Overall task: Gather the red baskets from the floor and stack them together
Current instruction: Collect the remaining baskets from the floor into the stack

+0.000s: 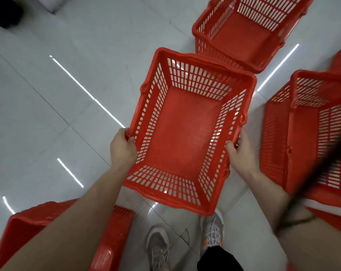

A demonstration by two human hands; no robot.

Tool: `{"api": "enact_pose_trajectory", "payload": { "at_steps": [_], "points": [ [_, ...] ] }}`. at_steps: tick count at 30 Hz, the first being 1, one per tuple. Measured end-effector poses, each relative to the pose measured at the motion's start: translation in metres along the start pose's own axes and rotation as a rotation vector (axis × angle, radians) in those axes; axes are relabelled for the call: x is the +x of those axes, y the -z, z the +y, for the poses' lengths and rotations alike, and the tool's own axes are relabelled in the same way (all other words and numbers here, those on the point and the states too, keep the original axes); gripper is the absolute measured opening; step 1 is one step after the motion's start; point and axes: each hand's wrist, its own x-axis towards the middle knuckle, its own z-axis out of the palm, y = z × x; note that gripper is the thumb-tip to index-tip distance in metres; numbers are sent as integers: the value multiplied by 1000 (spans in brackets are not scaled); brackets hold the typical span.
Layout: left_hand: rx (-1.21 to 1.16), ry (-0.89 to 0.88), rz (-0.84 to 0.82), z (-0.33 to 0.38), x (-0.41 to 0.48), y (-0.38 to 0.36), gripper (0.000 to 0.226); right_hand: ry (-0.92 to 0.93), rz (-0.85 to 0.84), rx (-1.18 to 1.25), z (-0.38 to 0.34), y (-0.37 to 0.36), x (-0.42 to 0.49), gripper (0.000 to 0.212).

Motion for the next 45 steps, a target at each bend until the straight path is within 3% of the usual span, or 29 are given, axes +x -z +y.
{"api": "enact_pose_trajectory", "payload": {
  "at_steps": [4, 12, 15, 22, 31, 37, 45],
  "points": [
    [-107, 17, 64, 31, -23, 58, 21, 204, 59, -82, -92, 38, 3, 37],
    [-269, -51, 134, 100, -85, 215, 23, 350, 103, -151, -254, 107, -74, 32],
    [-309, -93, 108, 102, -128, 267, 21, 358, 116, -96, -287, 132, -125, 39],
    [-274, -187, 185, 27, -247, 333, 22, 328, 97, -55, -252, 127, -254, 47],
    [-115, -34, 226, -153, -348, 387, 22, 313, -206, 0, -182, 42, -407, 37],
    [-49, 63, 241, -267, -355, 438, 25, 261, -414, 24, -160, -53, -483, 46],
    [-86, 152, 233, -356, -340, 460, 28, 222, -280, 188, -148, -149, -531, 46]
  ]
}}
